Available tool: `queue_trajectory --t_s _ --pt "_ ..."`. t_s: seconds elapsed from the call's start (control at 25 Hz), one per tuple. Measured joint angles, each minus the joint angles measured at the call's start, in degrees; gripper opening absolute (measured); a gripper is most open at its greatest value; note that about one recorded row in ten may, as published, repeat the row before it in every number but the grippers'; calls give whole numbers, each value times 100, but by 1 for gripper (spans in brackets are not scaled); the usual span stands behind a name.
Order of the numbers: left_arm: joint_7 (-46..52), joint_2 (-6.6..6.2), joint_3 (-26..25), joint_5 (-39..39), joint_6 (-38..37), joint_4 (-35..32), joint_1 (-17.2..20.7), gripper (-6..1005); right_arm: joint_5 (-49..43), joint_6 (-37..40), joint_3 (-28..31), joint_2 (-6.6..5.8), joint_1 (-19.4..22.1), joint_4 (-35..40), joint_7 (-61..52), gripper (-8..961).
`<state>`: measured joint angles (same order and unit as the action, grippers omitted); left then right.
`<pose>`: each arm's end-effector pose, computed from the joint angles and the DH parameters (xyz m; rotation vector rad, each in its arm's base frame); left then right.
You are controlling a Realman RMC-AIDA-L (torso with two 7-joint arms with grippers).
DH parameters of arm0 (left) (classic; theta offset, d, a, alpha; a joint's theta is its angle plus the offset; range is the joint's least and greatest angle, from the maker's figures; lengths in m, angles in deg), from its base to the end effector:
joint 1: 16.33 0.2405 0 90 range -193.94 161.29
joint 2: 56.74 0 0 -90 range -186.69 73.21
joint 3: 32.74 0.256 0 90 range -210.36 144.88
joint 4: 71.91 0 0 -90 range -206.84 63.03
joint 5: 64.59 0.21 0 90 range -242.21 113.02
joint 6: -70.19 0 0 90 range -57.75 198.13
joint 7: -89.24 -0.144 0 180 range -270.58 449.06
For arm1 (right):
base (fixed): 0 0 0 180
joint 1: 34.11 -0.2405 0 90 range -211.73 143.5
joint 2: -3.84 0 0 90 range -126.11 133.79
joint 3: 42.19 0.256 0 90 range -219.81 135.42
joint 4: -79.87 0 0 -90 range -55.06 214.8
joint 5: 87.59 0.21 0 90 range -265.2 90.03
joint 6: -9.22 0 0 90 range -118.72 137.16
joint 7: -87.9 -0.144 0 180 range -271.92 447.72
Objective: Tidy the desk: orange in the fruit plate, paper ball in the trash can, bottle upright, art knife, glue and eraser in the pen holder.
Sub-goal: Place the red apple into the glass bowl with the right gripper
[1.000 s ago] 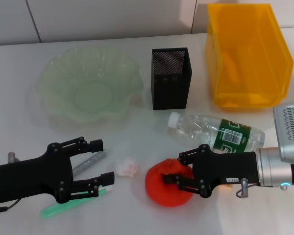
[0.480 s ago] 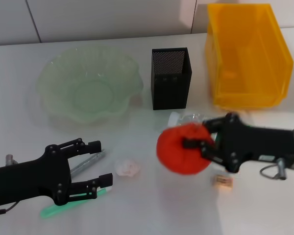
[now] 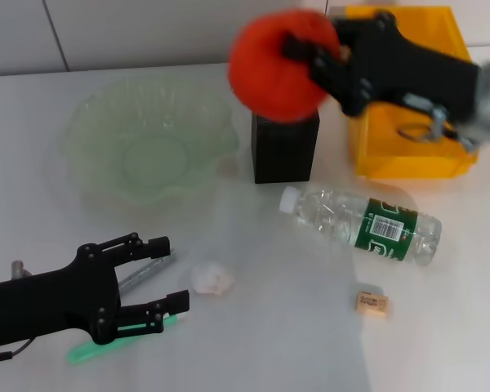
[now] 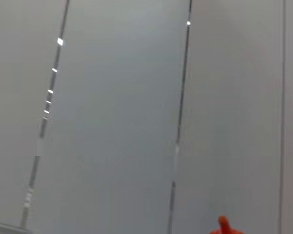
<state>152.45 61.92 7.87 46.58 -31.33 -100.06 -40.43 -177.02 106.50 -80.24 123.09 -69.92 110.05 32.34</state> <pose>-0.2767 0.2621 -0.0186 -2.8232 -0.4850 -0.9700 0.1925 0.3518 0.0250 -2.4245 0.0011 1.2444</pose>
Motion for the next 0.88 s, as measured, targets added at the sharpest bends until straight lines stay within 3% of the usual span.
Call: queue_trajectory --t_s 0.12,0.16,0.24,0.36,0.4,0.56,0.6,0.76,0.88 --pt "-2 -1 0 0 -1 2 -5 825 3 -1028 -11 2 -686 -256 1 80" --pt "-6 -1 0 0 -2 3 -7 825 -19 -1800 -78 0 -1143 -463 12 72" --pt "-7 -1 0 0 -3 3 -7 825 -22 -2096 -199 -3 -1321 -526 20 56" --pt "-9 -1 7 -1 0 3 -23 825 -3 -3270 -1091 20 -1892 -625 -38 46" --pt "-9 -1 7 -1 0 3 -23 825 -3 -3270 -1091 20 -1892 -625 -38 45" --pt "-30 3 3 -1 -5 45 -33 825 12 -4312 -2334 63 -2479 -955 -170 42" --pt "-54 6 1 -4 -14 69 -33 825 12 -4312 -2334 63 -2479 -955 -170 41" --pt "-77 7 14 -71 -30 82 -24 825 21 -5214 -3298 65 -2837 -1226 -448 38" --pt "-78 8 38 -127 -34 98 -16 825 23 -5291 -3559 66 -2880 -1214 -446 39"
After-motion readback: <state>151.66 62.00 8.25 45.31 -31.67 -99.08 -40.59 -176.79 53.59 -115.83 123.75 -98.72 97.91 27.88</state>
